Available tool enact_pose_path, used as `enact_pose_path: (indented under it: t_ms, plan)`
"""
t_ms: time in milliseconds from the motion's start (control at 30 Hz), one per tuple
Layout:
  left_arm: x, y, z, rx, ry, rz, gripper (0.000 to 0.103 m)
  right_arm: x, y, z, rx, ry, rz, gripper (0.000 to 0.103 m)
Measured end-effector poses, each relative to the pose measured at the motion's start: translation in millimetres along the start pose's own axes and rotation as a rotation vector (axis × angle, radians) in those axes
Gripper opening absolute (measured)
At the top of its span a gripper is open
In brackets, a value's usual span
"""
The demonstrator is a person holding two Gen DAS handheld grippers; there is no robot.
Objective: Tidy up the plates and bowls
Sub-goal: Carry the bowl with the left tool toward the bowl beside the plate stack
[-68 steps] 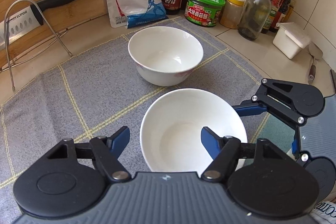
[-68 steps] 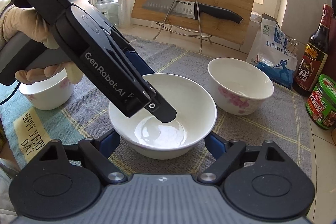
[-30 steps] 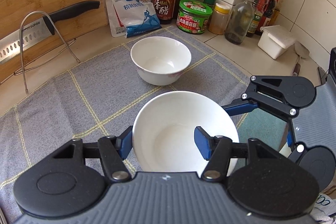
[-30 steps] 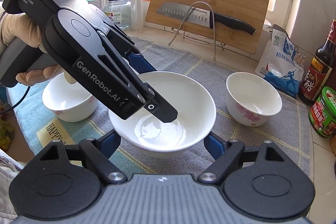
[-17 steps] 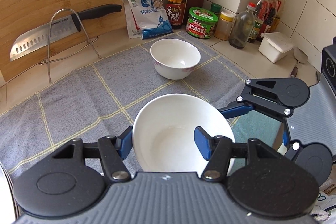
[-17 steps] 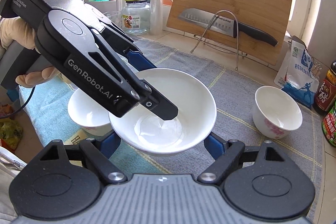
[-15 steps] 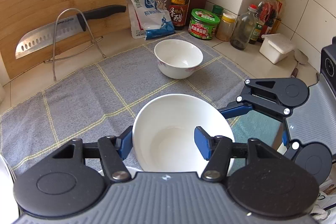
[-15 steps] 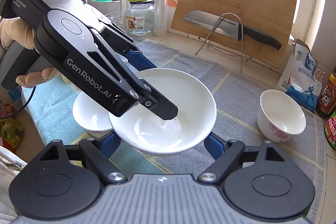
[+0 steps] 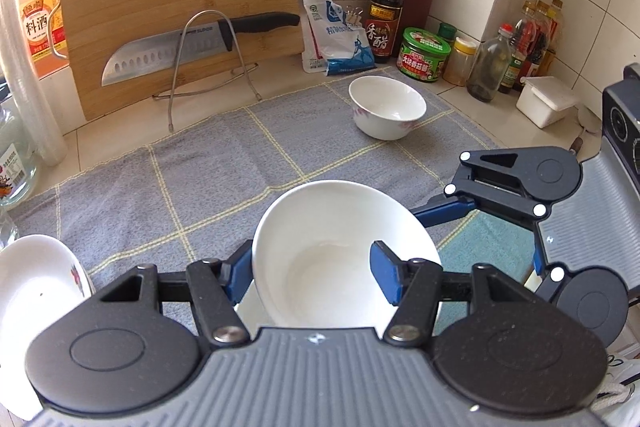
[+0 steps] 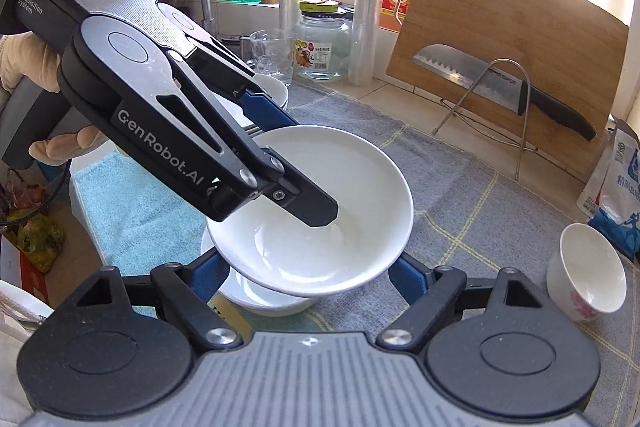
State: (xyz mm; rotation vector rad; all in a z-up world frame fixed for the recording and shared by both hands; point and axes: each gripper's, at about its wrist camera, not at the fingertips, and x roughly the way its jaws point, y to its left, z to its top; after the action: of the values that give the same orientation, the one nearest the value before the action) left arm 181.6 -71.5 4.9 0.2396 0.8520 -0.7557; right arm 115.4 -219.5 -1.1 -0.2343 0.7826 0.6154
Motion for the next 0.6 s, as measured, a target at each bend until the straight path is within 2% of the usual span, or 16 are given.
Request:
enact_pose_path:
  t_ms: [333,600]
  plan:
    - [5.3,16.5,-16.4,-0.041,0.022,0.006,0.06,18.4,4.2,0.2,0.034,0.027,0.047,0.089]
    - [9.7,19.7,-22.8,-0.044,0.031,-0.006,0.06,20.8,6.6,-1.1,0.043,0.04,0.05,0.089]
